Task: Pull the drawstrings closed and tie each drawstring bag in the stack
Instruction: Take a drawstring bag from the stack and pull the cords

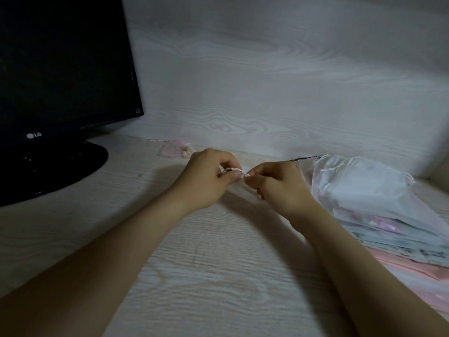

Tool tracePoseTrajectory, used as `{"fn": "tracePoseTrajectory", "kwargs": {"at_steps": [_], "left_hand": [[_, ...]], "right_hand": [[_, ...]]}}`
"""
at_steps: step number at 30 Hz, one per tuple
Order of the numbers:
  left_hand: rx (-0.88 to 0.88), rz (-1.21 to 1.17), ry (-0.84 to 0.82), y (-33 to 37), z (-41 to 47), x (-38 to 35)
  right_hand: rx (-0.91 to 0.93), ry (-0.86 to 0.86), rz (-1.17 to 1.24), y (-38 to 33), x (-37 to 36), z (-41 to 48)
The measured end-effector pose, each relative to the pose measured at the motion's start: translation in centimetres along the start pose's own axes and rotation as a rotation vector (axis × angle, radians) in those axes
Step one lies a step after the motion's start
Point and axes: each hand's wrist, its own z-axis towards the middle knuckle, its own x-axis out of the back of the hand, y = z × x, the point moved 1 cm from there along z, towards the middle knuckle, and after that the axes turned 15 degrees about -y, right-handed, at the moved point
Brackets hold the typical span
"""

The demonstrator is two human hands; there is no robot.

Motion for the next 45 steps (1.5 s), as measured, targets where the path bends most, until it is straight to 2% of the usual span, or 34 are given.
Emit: {"fn": "tracePoseTrajectory", "kwargs": {"at_steps": [6,11,16,22,29,36,41,45], "left_hand": [[-0.014,-0.097,0.066,-0.11,0.03,-0.02],[-0.046,-0.097,0.053,-0.23,0.04,0.00],[-0.053,-0.148,0.071,-0.05,-0.05,-0.04],[-0.012,-0.089,0.077,-0.19,0.06,-0.07],[-0.075,-0.129,0.052,-0.11,0.03,-0.49],[-0.139,0.050,0.057,-0.22,0.15,-0.18],[-0.006,0.054,-0.154,-0.45,-0.29,-0.79],[0.088,0.129,-0.167,-0.38,-0.24,-0.65]], "right_hand": [[-0.059,-0.071,0.272,-0.36,0.00,-0.19],[-0.073,-0.071,0.356,-0.33,0.12,-0.13],[-0.073,-0.055,0.378,-0.22,0.07,0.02],[-0.079,-0.054,0.377,-0.11,0.01,0.07],[-0.071,-0.043,0.364,-0.17,0.12,-0.05],[-0.060,-0.048,0.327,0.09,0.05,0.07],[-0.036,-0.057,0.296,0.10,-0.37,0.11],[-0.030,-0.034,0.261,0.22,-0.51,0.19]]}}
